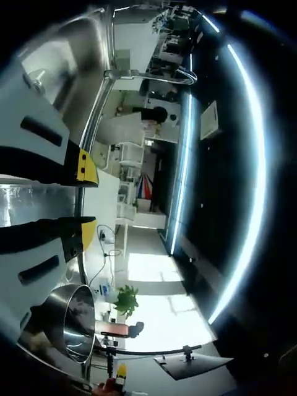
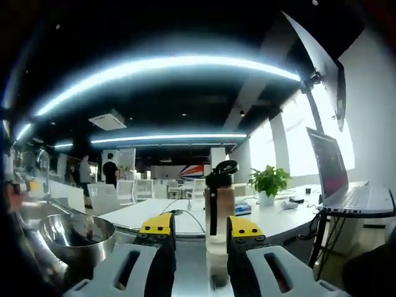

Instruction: Pick up bowl with dirty water move over sink pour dirty water into sink return bowl to place

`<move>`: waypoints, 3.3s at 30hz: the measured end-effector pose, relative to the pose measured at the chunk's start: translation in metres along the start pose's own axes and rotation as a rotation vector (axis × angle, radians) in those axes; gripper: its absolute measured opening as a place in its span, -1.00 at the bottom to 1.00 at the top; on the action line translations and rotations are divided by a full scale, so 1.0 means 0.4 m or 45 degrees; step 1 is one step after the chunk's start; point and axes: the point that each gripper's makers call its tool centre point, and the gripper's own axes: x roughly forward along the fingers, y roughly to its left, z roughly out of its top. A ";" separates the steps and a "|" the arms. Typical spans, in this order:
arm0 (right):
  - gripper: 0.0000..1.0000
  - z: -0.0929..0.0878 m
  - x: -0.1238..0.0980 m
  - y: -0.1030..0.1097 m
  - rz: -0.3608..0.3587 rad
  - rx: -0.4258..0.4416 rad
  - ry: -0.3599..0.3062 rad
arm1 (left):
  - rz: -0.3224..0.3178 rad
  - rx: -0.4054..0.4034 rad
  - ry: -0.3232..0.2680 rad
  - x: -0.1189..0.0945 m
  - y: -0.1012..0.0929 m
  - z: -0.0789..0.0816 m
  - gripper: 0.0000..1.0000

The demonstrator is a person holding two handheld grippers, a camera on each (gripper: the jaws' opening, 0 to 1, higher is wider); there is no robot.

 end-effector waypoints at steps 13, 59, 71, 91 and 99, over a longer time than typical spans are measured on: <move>-0.45 0.001 0.002 0.001 0.005 -0.007 0.003 | 0.011 0.005 -0.004 -0.006 0.015 0.010 -0.59; -0.45 0.023 0.000 0.014 0.030 -0.001 -0.010 | 0.009 0.022 -0.006 -0.018 0.010 0.021 -0.59; -0.46 0.032 -0.002 -0.001 0.017 -0.001 -0.018 | 0.008 0.029 -0.007 -0.016 0.007 0.023 -0.59; -0.46 0.045 -0.007 0.003 0.025 -0.002 -0.023 | -0.003 0.047 -0.008 -0.019 0.000 0.034 -0.60; -0.46 0.054 -0.010 0.005 0.030 -0.004 -0.027 | -0.010 0.058 -0.006 -0.019 -0.001 0.039 -0.60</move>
